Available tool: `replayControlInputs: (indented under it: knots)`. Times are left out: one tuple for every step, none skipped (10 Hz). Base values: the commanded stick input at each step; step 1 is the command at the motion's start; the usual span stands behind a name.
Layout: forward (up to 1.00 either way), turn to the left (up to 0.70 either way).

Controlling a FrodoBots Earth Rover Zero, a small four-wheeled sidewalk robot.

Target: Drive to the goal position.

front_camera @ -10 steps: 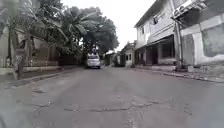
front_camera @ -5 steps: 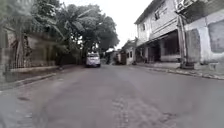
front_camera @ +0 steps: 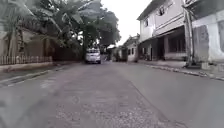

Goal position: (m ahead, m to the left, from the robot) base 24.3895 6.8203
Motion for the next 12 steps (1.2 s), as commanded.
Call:
replayControlInputs:
  knots:
    - [1.00, 0.00]
    - [1.00, 0.00]
    - [1.00, 0.00]
    - [1.00, 0.00]
    - [1.00, 0.00]
    - [1.00, 0.00]
    - [1.00, 0.00]
    - [1.00, 0.00]
    - [1.00, 0.00]
    - [1.00, 0.00]
    - [1.00, 0.00]
    - [1.00, 0.00]
